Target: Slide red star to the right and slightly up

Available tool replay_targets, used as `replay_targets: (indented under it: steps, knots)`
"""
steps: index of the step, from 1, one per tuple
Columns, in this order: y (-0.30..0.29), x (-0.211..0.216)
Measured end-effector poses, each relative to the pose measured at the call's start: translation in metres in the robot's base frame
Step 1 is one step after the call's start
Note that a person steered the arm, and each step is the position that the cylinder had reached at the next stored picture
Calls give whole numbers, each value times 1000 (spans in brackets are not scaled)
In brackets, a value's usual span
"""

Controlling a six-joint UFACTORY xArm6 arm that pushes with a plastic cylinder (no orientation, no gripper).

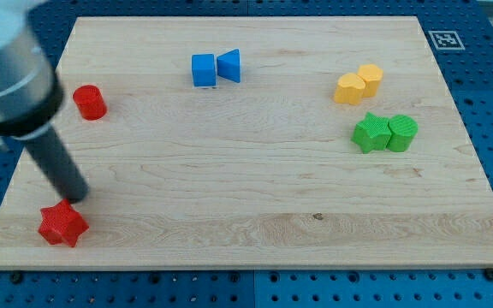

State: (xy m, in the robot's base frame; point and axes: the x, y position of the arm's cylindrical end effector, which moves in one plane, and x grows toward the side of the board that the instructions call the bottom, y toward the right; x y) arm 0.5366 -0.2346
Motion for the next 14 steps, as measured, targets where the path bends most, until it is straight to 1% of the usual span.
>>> replay_targets:
  steps: [1,2,3,4,5,6,7,9,10,11,12,14]
  knots:
    - [-43,-6]
    - [-44,33]
    - [-37,55]
    - [6,71]
    - [23,65]
    - [35,40]
    - [45,31]
    - [47,56]
    - [47,56]
    - [47,55]
    - [47,36]
    - [75,27]
